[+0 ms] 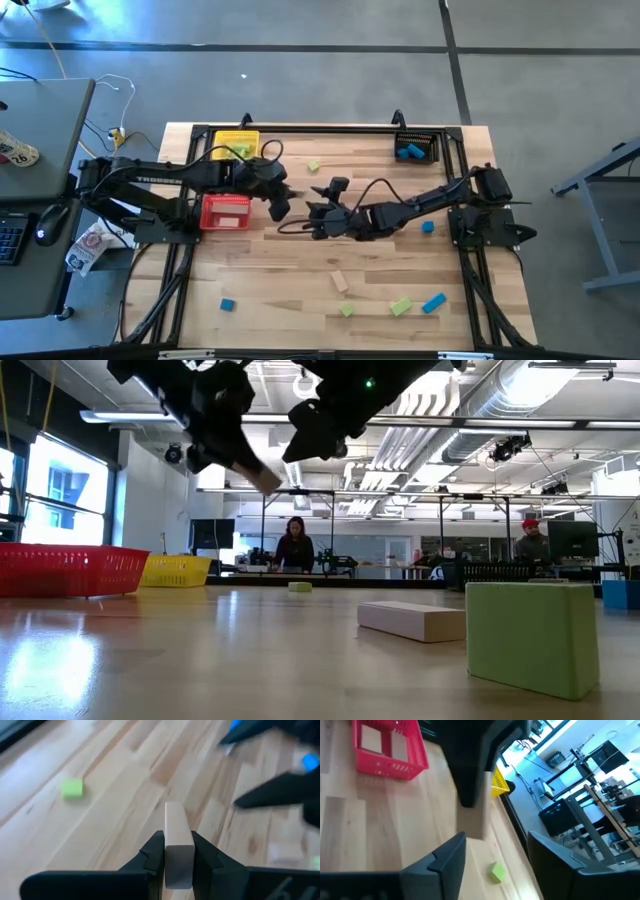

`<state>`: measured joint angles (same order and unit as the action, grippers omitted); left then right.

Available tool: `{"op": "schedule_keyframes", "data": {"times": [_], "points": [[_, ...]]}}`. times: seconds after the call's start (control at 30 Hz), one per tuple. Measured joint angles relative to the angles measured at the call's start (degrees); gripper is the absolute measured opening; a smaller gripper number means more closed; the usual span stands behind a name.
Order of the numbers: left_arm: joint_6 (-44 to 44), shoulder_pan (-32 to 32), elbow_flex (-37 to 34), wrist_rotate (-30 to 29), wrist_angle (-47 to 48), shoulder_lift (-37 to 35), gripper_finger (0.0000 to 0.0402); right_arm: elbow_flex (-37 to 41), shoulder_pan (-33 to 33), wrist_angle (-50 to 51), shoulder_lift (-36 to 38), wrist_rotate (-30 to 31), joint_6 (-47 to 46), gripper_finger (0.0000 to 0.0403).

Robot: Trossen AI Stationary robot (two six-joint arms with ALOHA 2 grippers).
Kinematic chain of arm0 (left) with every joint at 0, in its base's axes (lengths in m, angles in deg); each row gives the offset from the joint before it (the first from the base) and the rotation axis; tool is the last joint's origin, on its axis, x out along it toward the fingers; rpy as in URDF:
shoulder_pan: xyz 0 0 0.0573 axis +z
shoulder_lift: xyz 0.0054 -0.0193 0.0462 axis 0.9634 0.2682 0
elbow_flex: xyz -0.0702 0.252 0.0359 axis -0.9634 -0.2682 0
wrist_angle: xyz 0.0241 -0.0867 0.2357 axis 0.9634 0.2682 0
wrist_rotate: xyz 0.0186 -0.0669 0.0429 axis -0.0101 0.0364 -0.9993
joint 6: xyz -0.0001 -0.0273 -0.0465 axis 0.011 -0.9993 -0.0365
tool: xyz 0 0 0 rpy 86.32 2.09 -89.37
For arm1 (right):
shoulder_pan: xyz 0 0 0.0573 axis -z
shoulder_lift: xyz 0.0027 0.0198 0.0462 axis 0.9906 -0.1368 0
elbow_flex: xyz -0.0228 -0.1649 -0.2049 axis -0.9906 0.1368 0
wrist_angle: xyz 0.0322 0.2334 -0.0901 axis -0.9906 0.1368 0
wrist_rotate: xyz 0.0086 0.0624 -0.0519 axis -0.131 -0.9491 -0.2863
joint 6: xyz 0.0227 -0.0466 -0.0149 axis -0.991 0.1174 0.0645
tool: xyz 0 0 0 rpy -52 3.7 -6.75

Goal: Sort & place blocks by color
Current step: Put the brown block into the red bin

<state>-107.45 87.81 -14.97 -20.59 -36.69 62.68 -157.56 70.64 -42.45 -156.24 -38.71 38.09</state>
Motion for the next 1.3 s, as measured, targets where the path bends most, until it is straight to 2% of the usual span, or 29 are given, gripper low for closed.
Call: {"op": "schedule_keyframes", "data": {"times": [0.33,0.43,0.63,0.87,1.07,1.3], "points": [[-2.3,-3.9,0.0,-1.2,15.7,-4.5,0.0039,0.0,-1.0,1.3,0.0,-0.1,-2.8,0.02],[-4.2,-5.5,0.0,-1.4,21.3,-6.1,0.0039,0.0,-1.0,2.1,0.0,-0.1,-4.4,0.0201],[-9.6,-9.0,0.0,-5.4,34.7,-7.7,0.0039,0.0,-1.0,3.1,0.0,-1.3,-7.8,0.0201],[-14.7,-12.3,0.0,-7.1,45.7,-7.8,0.004,0.0,-1.0,3.4,0.0,-1.6,-8.0,0.0202],[-17.8,-13.4,0.0,-10.0,51.8,-7.7,0.004,0.0,-1.0,7.7,0.0,-1.7,-12.7,0.0202],[-18.4,-13.4,0.0,-10.4,52.7,-5.5,0.004,0.0,-0.5,13.0,0.0,-2.7,-19.4,0.0202]]}}
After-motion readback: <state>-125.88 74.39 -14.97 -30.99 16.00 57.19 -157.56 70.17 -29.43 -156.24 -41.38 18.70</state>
